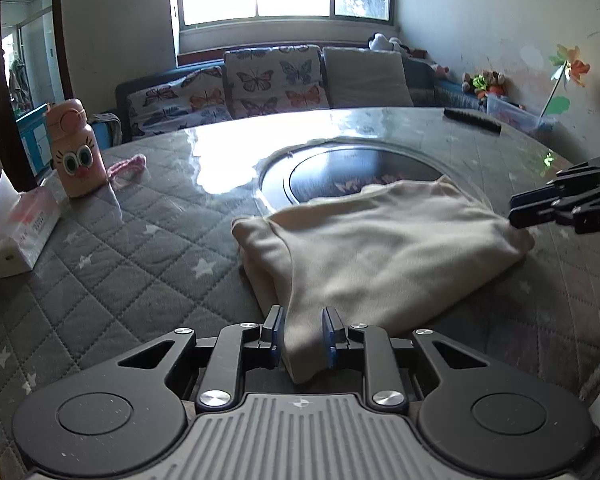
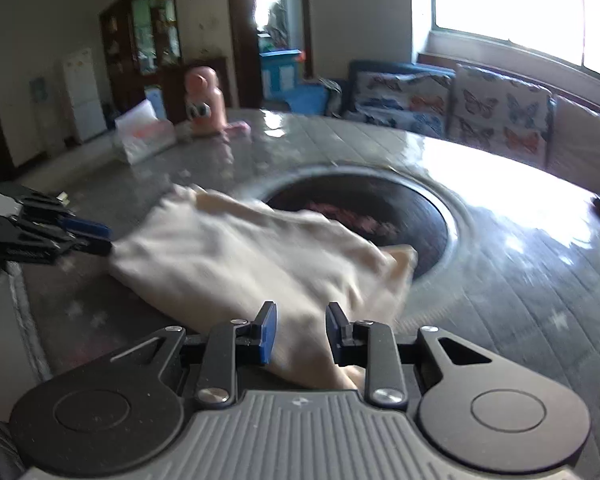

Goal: Fold clothes

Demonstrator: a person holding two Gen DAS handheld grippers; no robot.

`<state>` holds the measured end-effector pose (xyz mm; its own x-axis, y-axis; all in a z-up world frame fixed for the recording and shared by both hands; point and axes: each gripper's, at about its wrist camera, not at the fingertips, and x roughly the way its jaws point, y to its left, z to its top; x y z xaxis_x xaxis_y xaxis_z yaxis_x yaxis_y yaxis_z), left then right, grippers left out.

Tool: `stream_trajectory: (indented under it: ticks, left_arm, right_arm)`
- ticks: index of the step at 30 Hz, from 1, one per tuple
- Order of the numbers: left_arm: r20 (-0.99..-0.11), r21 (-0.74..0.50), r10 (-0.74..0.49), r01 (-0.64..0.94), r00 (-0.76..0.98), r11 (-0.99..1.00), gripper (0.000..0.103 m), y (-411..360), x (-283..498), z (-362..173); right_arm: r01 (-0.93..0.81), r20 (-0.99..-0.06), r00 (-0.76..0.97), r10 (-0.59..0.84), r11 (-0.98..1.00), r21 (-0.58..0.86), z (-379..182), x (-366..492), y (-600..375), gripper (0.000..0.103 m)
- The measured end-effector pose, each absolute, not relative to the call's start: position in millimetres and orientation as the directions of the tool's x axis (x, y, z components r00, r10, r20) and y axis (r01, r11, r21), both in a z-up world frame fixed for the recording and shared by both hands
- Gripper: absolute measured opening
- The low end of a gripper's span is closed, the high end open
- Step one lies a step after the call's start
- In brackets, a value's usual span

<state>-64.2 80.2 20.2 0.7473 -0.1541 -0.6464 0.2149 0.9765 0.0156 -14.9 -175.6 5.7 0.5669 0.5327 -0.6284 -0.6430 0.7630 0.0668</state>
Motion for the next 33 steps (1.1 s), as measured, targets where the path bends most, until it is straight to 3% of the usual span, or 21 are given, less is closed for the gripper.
stream_trajectory:
  ticks: [10, 19, 27, 33]
  left_arm:
    - [-0.678, 0.025, -0.145, 0.22, 0.72, 0.975, 0.025, 79, -52, 5]
    - [-0.625, 0.036, -0.15, 0.22, 0.766, 0.975, 0.025, 74, -27, 24]
    - [-0.671, 0.012, -0.129, 0.185, 0.731, 0.983, 0.023, 84, 7, 7]
    - [-0.636, -0.012, -0.153, 0.19, 0.756, 0.982, 0.022, 85, 14, 18]
  right_arm:
    - [-0.73, -0.642, 0.508, 0.575, 0.682, 0.034, -10, -12, -123, 0.027]
    - [-0.754, -0.641, 0.491, 0.59, 0.657, 0.028, -6, -4, -108, 0.027]
    - [-0.748, -0.665, 0.447, 0.599, 0.658, 0.09, -15, 10, -108, 0.03]
    - [-0.674, -0.646, 0.514, 0.564, 0.731, 0.101, -8, 34, -130, 0.031]
